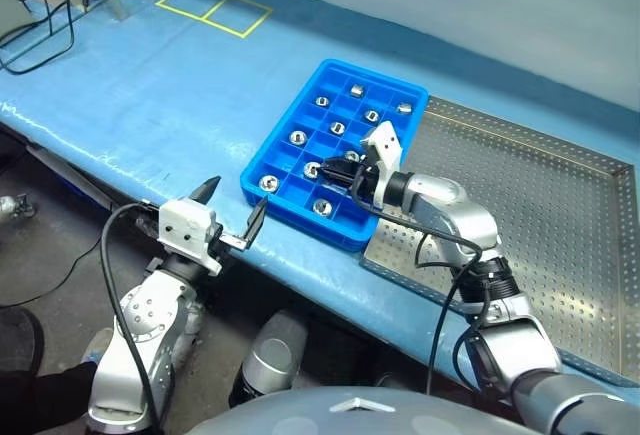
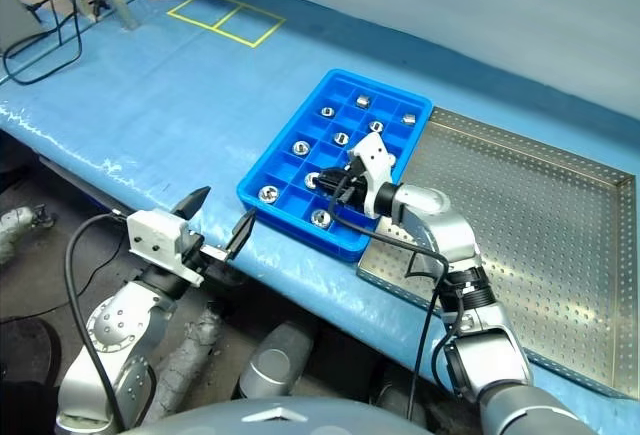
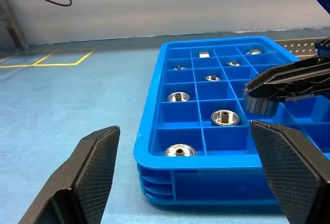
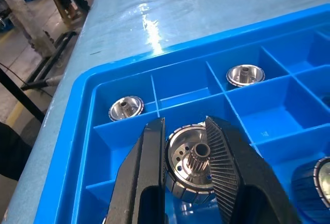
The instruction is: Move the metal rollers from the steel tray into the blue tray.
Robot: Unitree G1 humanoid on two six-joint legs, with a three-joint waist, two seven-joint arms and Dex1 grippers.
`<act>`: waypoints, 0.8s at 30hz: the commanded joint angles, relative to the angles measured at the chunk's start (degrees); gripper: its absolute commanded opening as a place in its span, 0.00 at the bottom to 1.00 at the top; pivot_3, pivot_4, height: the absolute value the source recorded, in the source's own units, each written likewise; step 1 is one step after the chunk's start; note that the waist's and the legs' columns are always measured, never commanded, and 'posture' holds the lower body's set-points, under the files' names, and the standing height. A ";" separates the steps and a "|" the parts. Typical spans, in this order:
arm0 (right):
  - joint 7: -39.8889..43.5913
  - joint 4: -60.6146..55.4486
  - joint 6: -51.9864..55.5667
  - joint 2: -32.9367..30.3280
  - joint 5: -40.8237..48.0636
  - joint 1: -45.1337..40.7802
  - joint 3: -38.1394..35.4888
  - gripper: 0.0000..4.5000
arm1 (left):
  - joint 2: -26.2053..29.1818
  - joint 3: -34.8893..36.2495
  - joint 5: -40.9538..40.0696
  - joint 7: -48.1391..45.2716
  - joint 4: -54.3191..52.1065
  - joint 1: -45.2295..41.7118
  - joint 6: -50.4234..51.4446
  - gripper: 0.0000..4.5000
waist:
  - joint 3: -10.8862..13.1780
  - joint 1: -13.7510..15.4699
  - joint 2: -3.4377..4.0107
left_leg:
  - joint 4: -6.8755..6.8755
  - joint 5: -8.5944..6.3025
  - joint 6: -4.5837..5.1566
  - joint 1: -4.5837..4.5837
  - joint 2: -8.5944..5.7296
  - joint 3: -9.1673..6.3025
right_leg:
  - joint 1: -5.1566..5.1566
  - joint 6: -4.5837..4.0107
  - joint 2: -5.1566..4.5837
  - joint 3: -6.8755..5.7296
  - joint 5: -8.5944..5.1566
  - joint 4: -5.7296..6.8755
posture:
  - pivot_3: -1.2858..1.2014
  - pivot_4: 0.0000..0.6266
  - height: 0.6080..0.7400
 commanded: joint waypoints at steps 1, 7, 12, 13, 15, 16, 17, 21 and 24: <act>-0.62 -3.66 0.15 -1.03 1.00 0.75 -2.26 0.18 | 0.29 -1.03 -0.31 -1.14 -0.21 -1.74 -0.32 0.98 | 0.00 0.45 0.00 | 0.00 -0.01 -0.02 -0.01 0.01 0.01 | -0.02 0.00 0.00 -0.01 0.00 0.01 | 0.71 0.24 1.00; -0.78 -7.43 1.99 -2.84 2.13 3.43 -3.35 0.18 | 0.36 -2.51 -0.52 -3.19 2.39 -5.18 -0.25 0.98 | 0.00 0.30 0.00 | 0.00 -0.01 -0.05 -0.17 0.02 0.04 | -0.20 0.11 0.01 -0.02 0.08 0.03 | 0.69 0.24 1.00; -1.31 -9.97 3.71 -3.85 2.66 5.47 -4.19 0.18 | 0.26 -3.04 -0.63 -4.36 3.83 -6.80 -0.32 0.98 | 0.00 -0.91 0.00 | 0.00 -0.02 -0.05 -0.18 0.02 0.05 | -0.20 0.21 0.01 -0.03 0.14 0.02 | 0.67 0.24 1.00; -1.30 -10.36 4.16 -4.12 2.70 5.80 -4.23 0.18 | 0.25 -3.11 -0.66 -4.52 4.00 -7.00 -0.31 0.98 | 0.00 -1.26 0.00 | 0.00 -0.02 -0.05 -0.18 0.02 0.06 | -0.20 0.22 0.01 -0.03 0.14 0.02 | 0.67 0.24 1.00; -1.40 -10.61 5.05 -5.48 1.30 6.48 -2.97 0.18 | 0.26 -3.23 -0.64 -4.86 4.38 -7.43 -0.30 0.98 | 0.00 -1.84 0.00 | 0.02 -0.02 -0.05 -0.19 0.02 0.06 | -0.19 0.21 0.00 -0.02 0.14 0.01 | 0.67 0.24 1.00; -2.02 -10.20 4.84 -6.87 -1.34 6.79 -1.11 0.18 | 0.26 -3.24 -0.64 -4.98 4.53 -7.62 -0.29 0.98 | 0.00 -2.07 0.00 | 0.03 -0.02 -0.04 -0.19 0.02 0.06 | -0.19 0.21 0.00 -0.02 0.13 0.02 | 0.67 0.24 1.00; -2.68 -9.74 4.52 -7.89 -3.51 7.07 0.32 0.18 | 0.25 -3.25 -0.67 -5.06 4.65 -7.80 -0.27 0.98 | 0.00 -2.46 0.00 | 0.03 -0.02 -0.04 -0.19 0.02 0.05 | -0.18 0.20 0.00 -0.02 0.13 0.02 | 0.67 0.24 1.00; -4.11 -10.06 3.99 -7.65 -3.97 7.94 0.26 0.48 | 0.34 -3.22 -0.77 -5.40 5.04 -8.43 -0.24 0.98 | -0.04 -3.26 -0.02 | 0.04 -0.02 -0.04 -0.06 0.03 0.03 | -0.04 0.11 0.00 -0.04 0.08 0.03 | 0.66 0.24 1.00; -6.73 -11.15 2.38 -4.78 -1.46 7.84 -3.59 0.55 | -0.10 -3.53 -1.02 -5.90 6.36 -10.25 -0.60 0.98 | -0.03 -4.03 -0.02 | 0.17 -0.03 -0.02 0.00 0.02 -0.01 | 0.15 -0.02 0.00 -0.05 0.00 -0.02 | 0.64 0.24 1.00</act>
